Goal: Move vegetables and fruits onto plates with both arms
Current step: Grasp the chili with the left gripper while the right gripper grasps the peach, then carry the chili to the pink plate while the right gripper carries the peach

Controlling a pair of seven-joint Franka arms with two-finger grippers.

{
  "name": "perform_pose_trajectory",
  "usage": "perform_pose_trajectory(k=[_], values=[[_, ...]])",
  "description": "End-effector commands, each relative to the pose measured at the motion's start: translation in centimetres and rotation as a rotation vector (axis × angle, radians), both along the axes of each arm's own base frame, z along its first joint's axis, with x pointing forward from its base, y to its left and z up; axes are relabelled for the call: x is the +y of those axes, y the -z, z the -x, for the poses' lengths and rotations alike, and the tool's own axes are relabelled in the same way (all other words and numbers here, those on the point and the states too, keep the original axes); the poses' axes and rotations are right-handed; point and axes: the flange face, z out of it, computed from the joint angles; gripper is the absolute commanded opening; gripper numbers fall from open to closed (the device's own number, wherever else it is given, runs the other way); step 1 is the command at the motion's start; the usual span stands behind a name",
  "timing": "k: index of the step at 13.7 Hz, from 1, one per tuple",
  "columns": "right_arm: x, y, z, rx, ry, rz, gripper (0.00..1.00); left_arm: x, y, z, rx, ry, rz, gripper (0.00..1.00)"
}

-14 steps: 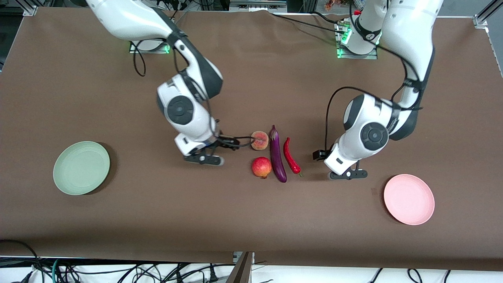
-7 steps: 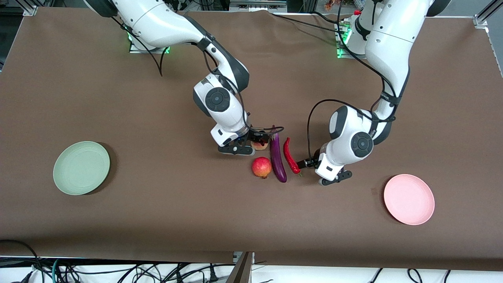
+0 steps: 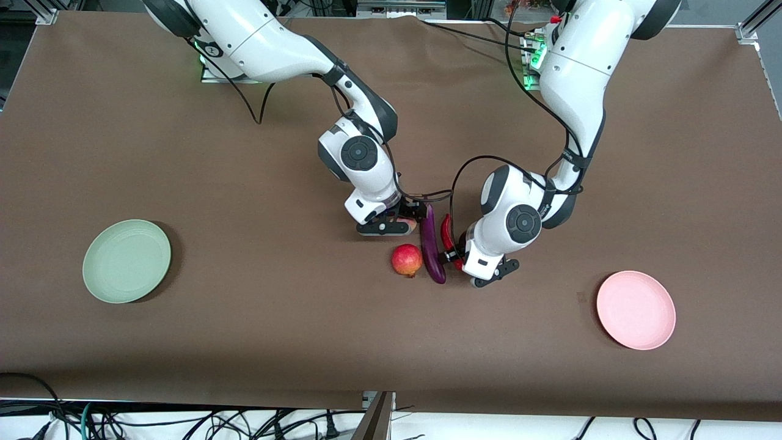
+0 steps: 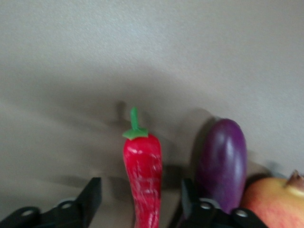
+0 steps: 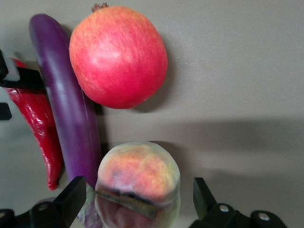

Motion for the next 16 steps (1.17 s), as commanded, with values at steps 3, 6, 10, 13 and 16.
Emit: perform_pose_trajectory(k=[3,6,10,13,16], values=[[1.0,1.7,0.9,-0.02,-0.036,0.03,1.0,-0.2,1.3,-0.8,-0.028,-0.028,0.006,0.29],[1.2,2.5,1.2,-0.033,-0.061,0.039,0.93,0.8,0.3,-1.4,-0.032,-0.037,0.007,0.15],[0.0,1.4,-0.1,-0.055,-0.071,0.049,0.17,3.8,-4.2,-1.6,0.014,0.092,-0.138,0.15],[-5.2,-3.1,-4.2,-0.032,-0.1,0.105,0.16,7.3,-7.3,-2.1,0.02,0.26,-0.254,0.15],[-14.9,-6.6,-9.2,0.045,-0.205,0.2,0.16,13.7,-9.0,-3.8,0.007,0.526,-0.259,0.15]])
